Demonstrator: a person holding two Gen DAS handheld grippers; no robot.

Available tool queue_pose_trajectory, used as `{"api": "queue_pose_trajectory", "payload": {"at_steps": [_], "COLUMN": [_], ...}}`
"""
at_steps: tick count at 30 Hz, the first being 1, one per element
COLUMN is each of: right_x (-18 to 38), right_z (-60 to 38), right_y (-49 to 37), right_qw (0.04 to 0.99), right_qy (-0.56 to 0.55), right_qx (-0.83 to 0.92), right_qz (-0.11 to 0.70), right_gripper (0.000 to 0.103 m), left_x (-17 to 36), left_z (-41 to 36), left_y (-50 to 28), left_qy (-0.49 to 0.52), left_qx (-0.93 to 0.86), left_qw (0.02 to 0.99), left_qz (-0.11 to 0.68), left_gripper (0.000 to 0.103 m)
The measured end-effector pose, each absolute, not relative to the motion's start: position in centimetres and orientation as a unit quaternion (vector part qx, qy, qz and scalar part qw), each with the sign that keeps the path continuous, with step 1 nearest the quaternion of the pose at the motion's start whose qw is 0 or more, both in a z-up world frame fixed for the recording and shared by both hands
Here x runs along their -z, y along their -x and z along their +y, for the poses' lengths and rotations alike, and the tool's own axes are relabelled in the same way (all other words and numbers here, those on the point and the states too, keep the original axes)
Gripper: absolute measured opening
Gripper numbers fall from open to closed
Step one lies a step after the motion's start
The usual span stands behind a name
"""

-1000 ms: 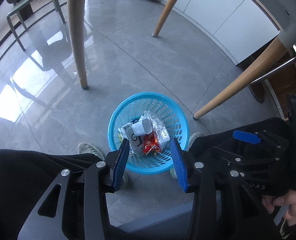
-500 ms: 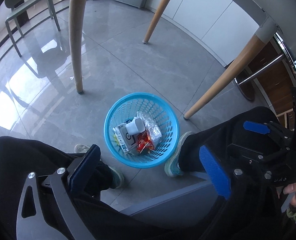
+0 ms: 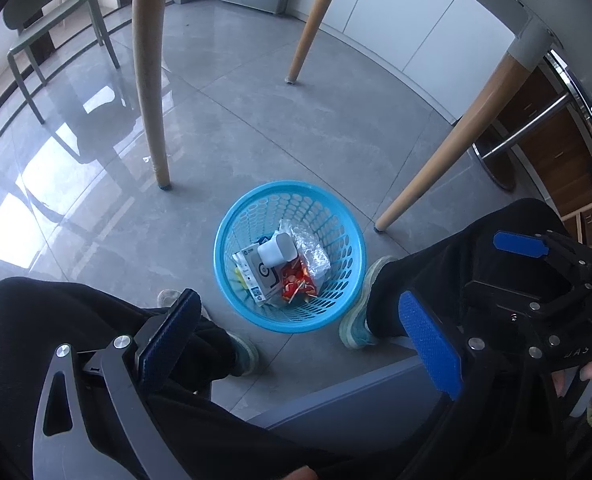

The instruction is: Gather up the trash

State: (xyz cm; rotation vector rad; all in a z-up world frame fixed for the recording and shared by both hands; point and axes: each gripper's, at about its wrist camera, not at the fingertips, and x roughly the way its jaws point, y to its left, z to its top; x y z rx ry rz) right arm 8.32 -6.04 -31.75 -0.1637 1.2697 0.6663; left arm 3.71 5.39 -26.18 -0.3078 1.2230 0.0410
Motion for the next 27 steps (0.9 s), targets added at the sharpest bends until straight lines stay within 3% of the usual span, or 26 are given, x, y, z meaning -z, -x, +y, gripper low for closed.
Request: {"api": "queue_pose_trajectory", "payload": {"at_steps": [27], "right_x": [31.89], "right_z": [-6.26], "right_y": [-8.32], "right_qw": [0.747], "right_qy": [0.057], "right_qx": [-0.317], "right_qz": [0.581], "right_gripper": [0.094], "left_x": [26.55], "left_z": [6.03], "left_y": [-3.42], "left_qy": [0.171], "left_qx": [-0.002], "left_qw": [0.801], "left_qz": [0.574], "left_gripper": [0.097]}}
